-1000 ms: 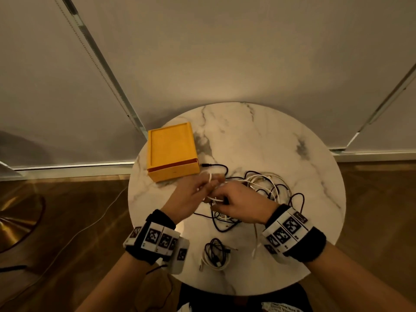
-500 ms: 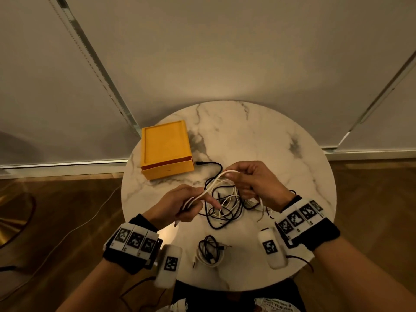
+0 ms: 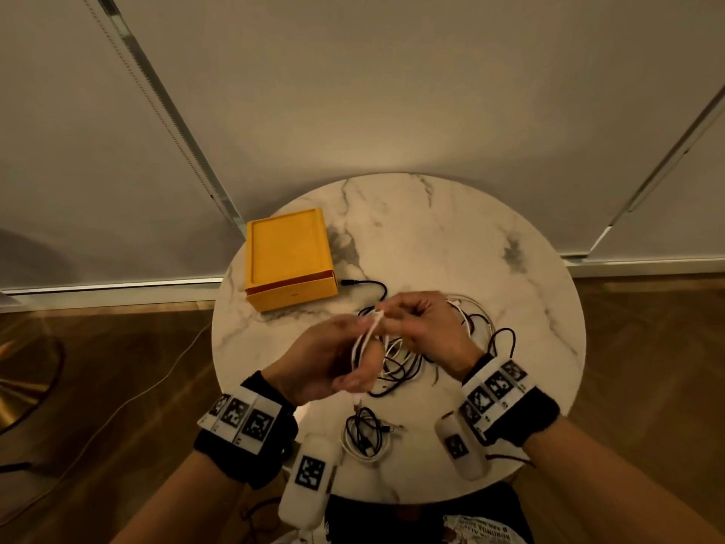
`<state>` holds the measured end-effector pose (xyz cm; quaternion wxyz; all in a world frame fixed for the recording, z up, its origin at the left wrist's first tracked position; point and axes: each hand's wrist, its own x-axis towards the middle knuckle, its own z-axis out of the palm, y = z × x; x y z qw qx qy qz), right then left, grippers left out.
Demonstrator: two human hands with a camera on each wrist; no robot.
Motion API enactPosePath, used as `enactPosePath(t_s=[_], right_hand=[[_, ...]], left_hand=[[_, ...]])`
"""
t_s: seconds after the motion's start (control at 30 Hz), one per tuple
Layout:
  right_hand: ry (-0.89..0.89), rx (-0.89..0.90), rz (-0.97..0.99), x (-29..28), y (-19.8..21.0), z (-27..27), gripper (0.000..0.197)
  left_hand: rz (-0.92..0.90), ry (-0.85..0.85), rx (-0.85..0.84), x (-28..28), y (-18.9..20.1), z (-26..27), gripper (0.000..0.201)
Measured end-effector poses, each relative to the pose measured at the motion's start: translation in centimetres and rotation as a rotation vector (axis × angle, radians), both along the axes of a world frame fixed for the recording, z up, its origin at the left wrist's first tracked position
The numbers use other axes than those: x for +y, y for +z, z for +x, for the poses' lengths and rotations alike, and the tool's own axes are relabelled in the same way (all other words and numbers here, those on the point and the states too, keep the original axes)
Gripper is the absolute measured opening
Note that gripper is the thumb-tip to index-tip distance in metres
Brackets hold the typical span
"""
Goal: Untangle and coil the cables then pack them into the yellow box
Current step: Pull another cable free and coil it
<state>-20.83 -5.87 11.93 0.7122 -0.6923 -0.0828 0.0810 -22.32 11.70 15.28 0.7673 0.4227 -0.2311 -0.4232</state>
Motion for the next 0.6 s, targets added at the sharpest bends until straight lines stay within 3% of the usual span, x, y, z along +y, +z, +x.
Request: enactPosePath(t_s=[0.1, 0.2, 0.27, 0.4, 0.6], right_hand=[[0.172, -0.099, -0.121, 1.2, -0.9, -2.1, 0.023], [0.221, -0.161, -0.310, 1.1, -1.2, -2.5, 0.034], [0.254, -0.208, -0.447, 0.8, -1.3, -2.5, 0.023], [0.277, -0.178, -0.569, 0.6, -2.0, -3.0, 0.029], [0.172, -0.235, -0.658, -0.3, -1.0, -1.7, 0.009]], left_hand=[[-0.010, 0.250, -0.023, 0.3, 0.7, 1.1, 0.047], [0.263, 0.574, -0.174, 0.7, 0.0, 1.9, 0.039], [0.393, 0.693, -0.254, 0.8, -0.8, 1.8, 0.035], [0.529, 0.730, -0.426, 0.8, -2.7, 1.1, 0.028], [0.968, 0.674, -0.986, 0.6, -4.2, 1.5, 0.030]])
